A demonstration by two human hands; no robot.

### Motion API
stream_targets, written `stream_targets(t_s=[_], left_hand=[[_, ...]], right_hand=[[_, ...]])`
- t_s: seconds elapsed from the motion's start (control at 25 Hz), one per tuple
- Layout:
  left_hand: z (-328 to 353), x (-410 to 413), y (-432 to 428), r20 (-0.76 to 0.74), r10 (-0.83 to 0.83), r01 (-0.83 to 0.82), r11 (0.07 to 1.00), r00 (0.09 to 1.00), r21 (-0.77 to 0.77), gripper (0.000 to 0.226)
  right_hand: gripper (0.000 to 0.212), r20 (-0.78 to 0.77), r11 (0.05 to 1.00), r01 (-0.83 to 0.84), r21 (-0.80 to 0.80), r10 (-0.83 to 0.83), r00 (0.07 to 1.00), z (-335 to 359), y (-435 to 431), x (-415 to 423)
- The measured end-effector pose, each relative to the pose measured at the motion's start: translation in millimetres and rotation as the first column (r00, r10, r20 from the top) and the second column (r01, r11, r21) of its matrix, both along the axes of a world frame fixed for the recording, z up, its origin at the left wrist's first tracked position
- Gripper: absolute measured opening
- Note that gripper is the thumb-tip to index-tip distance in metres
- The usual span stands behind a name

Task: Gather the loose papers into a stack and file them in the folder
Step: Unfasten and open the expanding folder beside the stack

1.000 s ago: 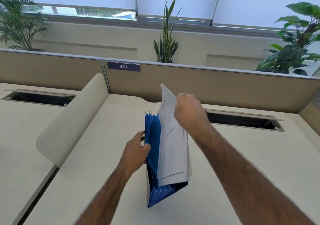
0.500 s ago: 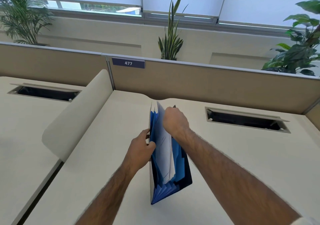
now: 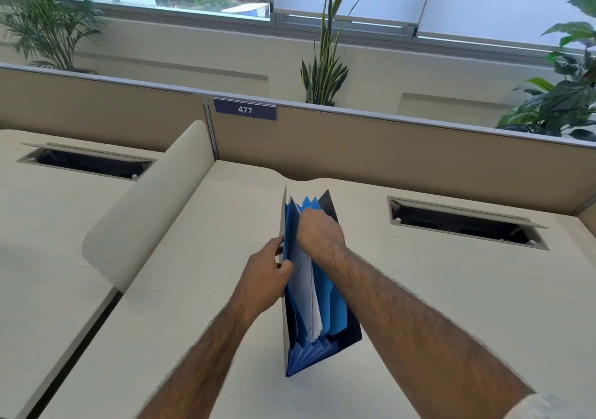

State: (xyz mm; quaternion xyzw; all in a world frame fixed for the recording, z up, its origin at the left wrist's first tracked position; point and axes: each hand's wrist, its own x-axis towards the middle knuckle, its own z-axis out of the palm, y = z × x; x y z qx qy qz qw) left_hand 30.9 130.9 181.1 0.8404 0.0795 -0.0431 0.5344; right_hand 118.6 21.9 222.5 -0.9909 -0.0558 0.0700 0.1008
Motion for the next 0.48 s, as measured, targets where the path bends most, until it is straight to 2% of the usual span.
stream_targets(t_s=[0.12, 0.2, 0.28, 0.36, 0.48], left_hand=[[-0.2, -1.9, 2.0, 0.006, 0.000, 0.000, 1.000, 1.000, -0.003, 0.055], [-1.9, -2.5, 5.0, 0.012, 0.014, -0.014, 1.000, 1.000, -0.007, 0.053], [-4.3, -2.8, 6.9, 0.017, 0.038, -0.038, 0.999, 0.999, -0.010, 0.051], [-6.8, -2.8, 7.2, 0.020, 0.057, -0.057, 0.998, 0.998, 0.001, 0.050], [-10.2, -2.0, 6.3, 0.021, 0.060, -0.061, 0.998, 0.998, 0.027, 0.046]], right_hand=[[0.017, -0.005, 0.999, -0.019, 0.027, 0.019, 1.000, -5.6, 1.9, -2.4], [0.040, 0.070, 0.997, -0.030, 0.067, 0.025, 0.997, -2.7, -5.2, -3.4], [0.056, 0.124, 0.996, -0.094, 0.002, 0.093, 0.988, 3.8, -21.7, -3.3], [0.056, 0.108, 0.971, -0.209, -0.112, 0.221, 0.969, 12.4, -42.6, -6.9], [0.044, 0.087, 0.919, -0.322, -0.228, 0.349, 0.933, 13.3, -72.0, -17.5]])
